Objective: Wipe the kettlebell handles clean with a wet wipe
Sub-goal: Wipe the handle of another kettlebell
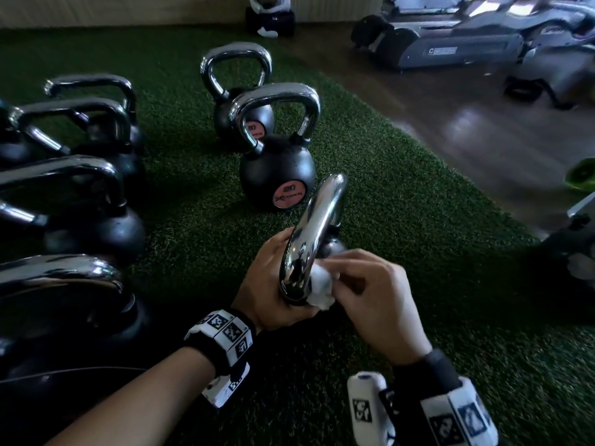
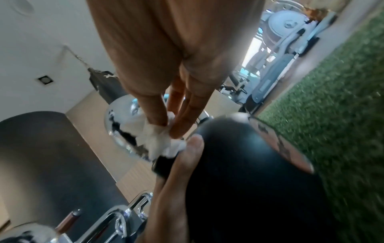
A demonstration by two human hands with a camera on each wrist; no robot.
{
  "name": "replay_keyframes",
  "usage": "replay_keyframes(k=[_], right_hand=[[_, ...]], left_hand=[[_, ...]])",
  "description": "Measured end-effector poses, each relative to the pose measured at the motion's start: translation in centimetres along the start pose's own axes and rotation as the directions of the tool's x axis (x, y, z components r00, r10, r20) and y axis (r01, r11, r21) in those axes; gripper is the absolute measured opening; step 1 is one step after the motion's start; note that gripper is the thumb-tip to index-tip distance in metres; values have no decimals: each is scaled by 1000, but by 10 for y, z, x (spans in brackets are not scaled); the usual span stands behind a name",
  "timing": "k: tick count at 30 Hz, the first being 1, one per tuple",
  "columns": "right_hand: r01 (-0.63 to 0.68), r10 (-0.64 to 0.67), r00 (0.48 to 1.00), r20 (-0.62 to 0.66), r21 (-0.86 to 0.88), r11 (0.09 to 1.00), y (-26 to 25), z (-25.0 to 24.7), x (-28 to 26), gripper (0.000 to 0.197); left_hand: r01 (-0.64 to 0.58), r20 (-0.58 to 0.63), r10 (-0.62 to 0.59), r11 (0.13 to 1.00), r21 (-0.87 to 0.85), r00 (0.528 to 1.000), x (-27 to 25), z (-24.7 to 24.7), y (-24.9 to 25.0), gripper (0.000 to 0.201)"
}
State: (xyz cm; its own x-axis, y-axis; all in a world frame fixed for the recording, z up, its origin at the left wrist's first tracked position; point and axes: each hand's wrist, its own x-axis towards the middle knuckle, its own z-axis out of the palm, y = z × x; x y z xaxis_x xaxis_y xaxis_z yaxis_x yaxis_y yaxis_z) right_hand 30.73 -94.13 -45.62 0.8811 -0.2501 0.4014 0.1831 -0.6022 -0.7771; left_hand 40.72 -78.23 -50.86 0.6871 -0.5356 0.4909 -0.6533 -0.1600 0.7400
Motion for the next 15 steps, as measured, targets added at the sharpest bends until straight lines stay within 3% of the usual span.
replay_keyframes(k=[3,6,11,15], right_hand=[[39,-29,990,141,-70,997,6,-3,25,32],[103,-74,946,316,-75,992,3,1,36,30],[9,-33,916,400,61,998,-2,-6,37,28],[2,-18,915,403,41,999,-2,-2,41,26]], left_hand=[[87,33,-84,993,-76,996,2,-2,0,85],[91,47,-86,990,-112,995,1,-2,-3,86],[117,53,-113,989,-93,992,4,1,-4,88],[65,19,-64,992,-105,998,3,0,-4,87]])
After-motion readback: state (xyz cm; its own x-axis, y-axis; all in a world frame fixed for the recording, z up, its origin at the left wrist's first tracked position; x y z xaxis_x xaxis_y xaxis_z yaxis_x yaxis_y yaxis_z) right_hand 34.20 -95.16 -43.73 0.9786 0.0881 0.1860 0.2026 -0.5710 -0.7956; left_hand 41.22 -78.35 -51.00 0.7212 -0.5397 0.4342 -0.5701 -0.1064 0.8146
